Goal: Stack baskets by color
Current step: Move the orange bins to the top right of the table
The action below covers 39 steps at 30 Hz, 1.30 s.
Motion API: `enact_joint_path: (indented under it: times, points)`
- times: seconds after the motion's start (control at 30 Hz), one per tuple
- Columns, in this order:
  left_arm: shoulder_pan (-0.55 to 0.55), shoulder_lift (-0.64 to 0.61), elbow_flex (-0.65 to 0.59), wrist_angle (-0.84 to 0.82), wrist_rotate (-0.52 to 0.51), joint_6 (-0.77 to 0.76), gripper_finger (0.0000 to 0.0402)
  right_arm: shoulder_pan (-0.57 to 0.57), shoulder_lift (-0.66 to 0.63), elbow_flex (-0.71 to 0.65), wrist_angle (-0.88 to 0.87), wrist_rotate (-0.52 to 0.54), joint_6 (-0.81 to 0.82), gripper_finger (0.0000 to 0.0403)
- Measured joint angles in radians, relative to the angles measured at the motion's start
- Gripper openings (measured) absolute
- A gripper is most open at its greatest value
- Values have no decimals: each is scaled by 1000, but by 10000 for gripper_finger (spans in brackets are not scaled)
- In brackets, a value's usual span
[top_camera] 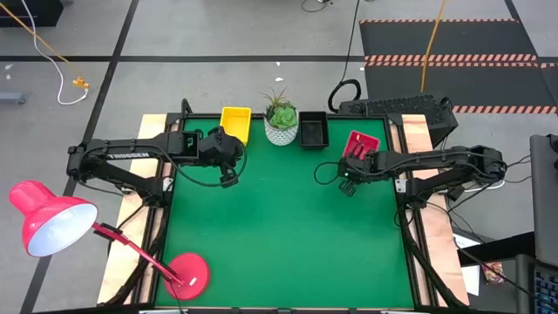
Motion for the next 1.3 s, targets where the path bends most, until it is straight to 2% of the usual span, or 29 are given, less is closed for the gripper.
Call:
enact_joint_path:
  times: [0.27, 0.57, 0.87, 1.07, 1.3]
  points:
    - [1, 0, 0, 0, 0, 4, 46, -92, -4, 0, -12, 124, -30, 0]
    - [0, 0, 0, -9, 0, 4, 46, -246, -4, 0, -51, 119, -8, 0]
    - [0, 0, 0, -12, 0, 5, 46, -351, -4, 0, 68, 117, -74, 4]
    - [-3, 0, 0, -38, 0, 4, 46, -438, -4, 0, 42, 118, -75, 11]
    - [-3, 0, 0, -52, 0, 7, 46, -470, -4, 0, 28, 121, -67, 11]
